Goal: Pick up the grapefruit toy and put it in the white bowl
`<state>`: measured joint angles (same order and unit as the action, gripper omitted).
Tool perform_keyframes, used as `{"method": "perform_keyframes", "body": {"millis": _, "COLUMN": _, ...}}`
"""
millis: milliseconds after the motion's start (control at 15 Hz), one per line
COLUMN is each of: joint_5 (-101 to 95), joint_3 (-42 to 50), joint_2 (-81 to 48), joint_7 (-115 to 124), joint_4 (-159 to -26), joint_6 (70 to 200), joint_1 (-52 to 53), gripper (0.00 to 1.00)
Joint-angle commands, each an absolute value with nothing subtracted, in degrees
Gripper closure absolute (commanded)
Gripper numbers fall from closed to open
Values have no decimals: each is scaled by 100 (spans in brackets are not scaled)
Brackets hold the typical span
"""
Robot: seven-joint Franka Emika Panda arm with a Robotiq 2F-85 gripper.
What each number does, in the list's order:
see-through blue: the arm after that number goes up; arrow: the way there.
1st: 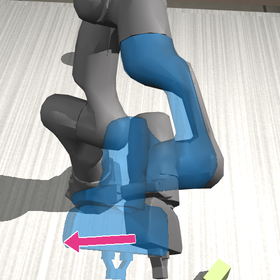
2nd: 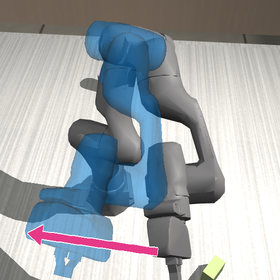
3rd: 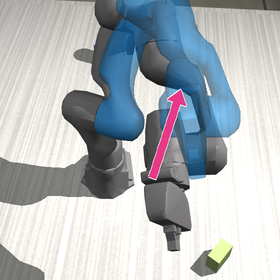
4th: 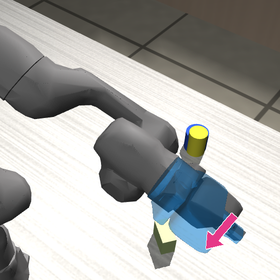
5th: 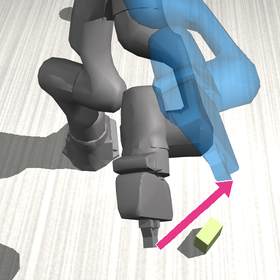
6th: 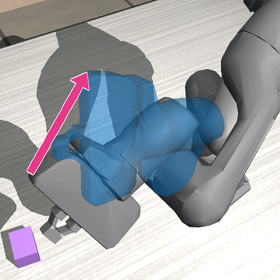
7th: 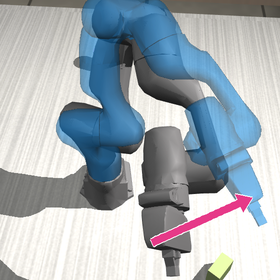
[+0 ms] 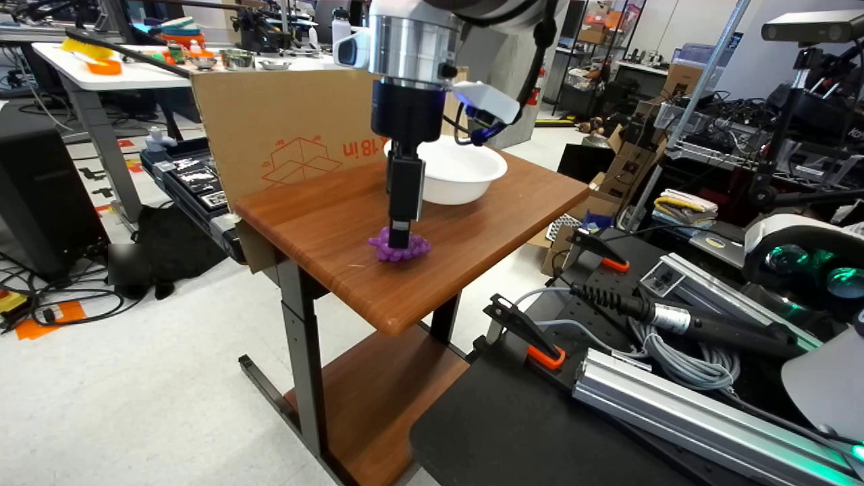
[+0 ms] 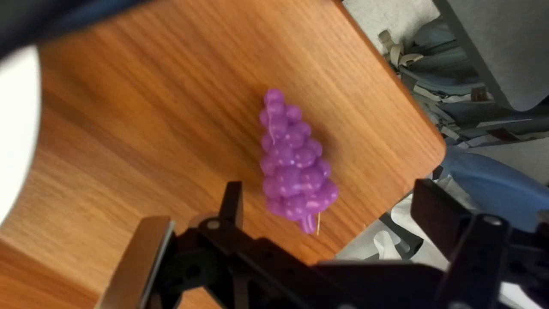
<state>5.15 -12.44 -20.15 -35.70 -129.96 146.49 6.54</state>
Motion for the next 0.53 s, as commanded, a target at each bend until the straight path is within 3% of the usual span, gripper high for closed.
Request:
{"method": "perform_keyframes", "body": {"millis": 0, "joint_5": 196, "joint_3": -1241, "joint_2": -2467, "joint_7": -3309, "joint_4": -12458, "joint_6": 14612, "joint_1": 619, "gripper": 0}}
{"method": "perform_keyframes", "body": {"millis": 400, "joint_5": 373, "joint_3": -1412, "joint_2": -2714, "joint_7": -3201, "joint_4": -12382, "joint_6": 14422, "joint_1": 472, "gripper": 0}}
{"method": "perform_keyframes", "body": {"millis": 467, "joint_5": 406, "joint_3": -1452, "joint_2": -2728, "joint_7": -3228, "joint_4": -12390, "joint_6": 14420, "joint_1": 447, "gripper": 25}}
